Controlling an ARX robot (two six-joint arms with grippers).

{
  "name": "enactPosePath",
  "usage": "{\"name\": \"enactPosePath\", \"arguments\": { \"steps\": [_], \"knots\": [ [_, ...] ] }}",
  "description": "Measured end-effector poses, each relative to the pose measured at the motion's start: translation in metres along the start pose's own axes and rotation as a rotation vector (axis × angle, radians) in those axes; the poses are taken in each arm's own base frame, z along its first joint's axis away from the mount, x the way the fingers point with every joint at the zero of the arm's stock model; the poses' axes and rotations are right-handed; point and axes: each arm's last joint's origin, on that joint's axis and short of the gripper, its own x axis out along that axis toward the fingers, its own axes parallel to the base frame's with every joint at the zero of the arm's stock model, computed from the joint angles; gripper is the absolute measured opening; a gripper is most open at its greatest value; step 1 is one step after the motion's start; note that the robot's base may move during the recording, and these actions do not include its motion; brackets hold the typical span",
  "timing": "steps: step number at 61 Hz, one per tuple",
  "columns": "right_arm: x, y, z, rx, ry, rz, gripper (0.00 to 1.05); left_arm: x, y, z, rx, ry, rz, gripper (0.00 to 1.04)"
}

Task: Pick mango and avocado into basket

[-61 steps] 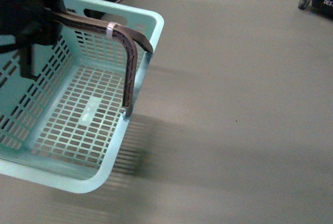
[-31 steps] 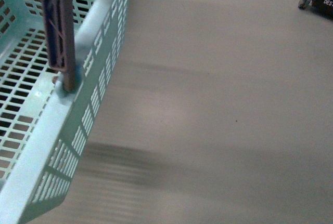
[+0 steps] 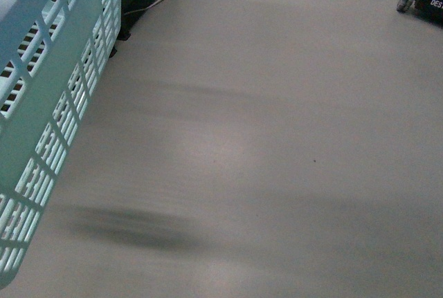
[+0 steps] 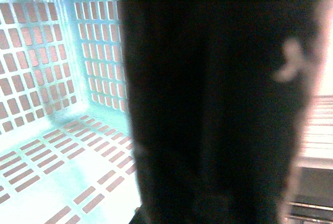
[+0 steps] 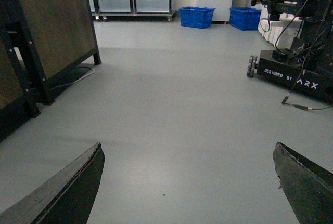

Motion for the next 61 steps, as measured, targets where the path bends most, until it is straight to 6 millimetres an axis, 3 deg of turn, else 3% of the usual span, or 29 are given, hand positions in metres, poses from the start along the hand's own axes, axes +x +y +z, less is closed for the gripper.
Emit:
{"name": "enactPosePath", "arguments": {
  "steps": [61],
  "knots": [
    [0.0000,0.0000,0.0000,0.000,0.000,0.000,0.97,-0.0004,-0.0010,-0.0002,0.002,0.014,-0.005,0.05]
  ]
}}
